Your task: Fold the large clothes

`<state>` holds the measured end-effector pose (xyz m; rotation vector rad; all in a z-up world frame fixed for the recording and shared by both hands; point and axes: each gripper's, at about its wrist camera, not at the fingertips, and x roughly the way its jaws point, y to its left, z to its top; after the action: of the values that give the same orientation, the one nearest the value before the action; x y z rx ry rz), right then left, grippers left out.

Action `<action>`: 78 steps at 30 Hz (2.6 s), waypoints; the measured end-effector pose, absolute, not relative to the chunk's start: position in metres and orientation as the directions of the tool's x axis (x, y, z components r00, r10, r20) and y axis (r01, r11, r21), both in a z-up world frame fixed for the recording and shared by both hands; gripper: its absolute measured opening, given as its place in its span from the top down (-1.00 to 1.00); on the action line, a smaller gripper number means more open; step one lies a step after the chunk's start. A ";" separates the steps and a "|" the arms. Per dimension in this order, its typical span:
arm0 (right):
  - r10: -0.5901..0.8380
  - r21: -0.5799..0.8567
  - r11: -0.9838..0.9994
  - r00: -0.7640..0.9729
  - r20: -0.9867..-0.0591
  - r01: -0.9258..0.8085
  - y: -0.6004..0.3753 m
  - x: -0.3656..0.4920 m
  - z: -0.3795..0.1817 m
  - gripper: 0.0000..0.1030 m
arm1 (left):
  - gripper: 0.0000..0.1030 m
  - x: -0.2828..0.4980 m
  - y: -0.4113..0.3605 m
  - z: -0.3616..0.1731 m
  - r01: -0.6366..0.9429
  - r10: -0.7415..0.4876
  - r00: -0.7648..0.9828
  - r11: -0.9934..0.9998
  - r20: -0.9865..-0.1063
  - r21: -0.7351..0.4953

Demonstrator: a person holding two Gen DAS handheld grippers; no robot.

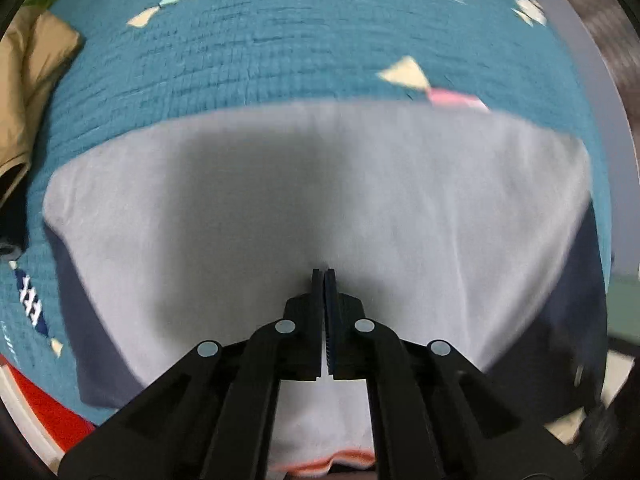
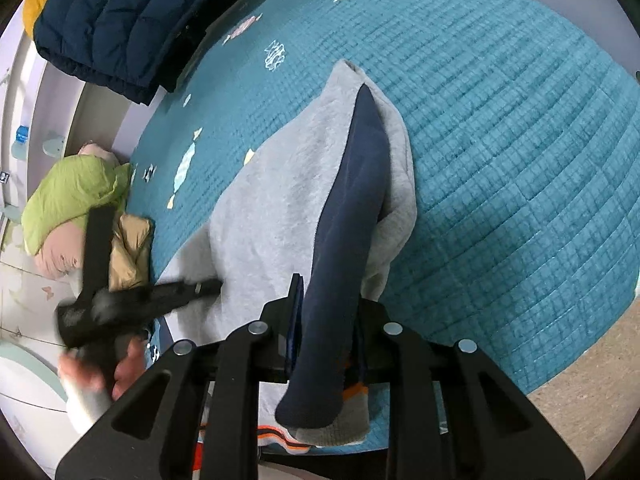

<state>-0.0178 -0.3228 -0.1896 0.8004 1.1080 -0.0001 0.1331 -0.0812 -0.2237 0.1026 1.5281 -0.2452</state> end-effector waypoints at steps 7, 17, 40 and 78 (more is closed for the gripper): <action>0.396 0.553 0.741 0.418 -0.818 0.380 -0.330 0.002 -0.216 0.44 | 0.96 0.082 -0.074 -0.237 0.233 -0.053 0.041 0.972 -0.998 -0.042; 0.434 0.627 0.735 0.531 -0.728 0.258 -0.328 -0.017 -0.187 0.67 | 0.95 0.039 -0.049 -0.266 0.161 -0.188 -0.039 0.968 -0.981 -0.191; 0.618 0.512 0.784 0.369 -0.694 -0.350 -0.114 0.029 -0.078 0.72 | 0.92 0.003 0.085 -0.187 0.024 -0.032 0.216 0.999 -0.976 -0.028; 0.504 0.488 0.791 -0.058 -0.862 -0.370 -0.024 0.047 -0.191 0.05 | 0.43 0.030 0.216 -0.188 -0.274 0.061 0.185 0.962 -0.981 0.009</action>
<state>0.0469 -0.0243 -0.1906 0.1150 1.4642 0.7159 0.0301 0.2164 -0.1881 -0.1833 1.3663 0.2378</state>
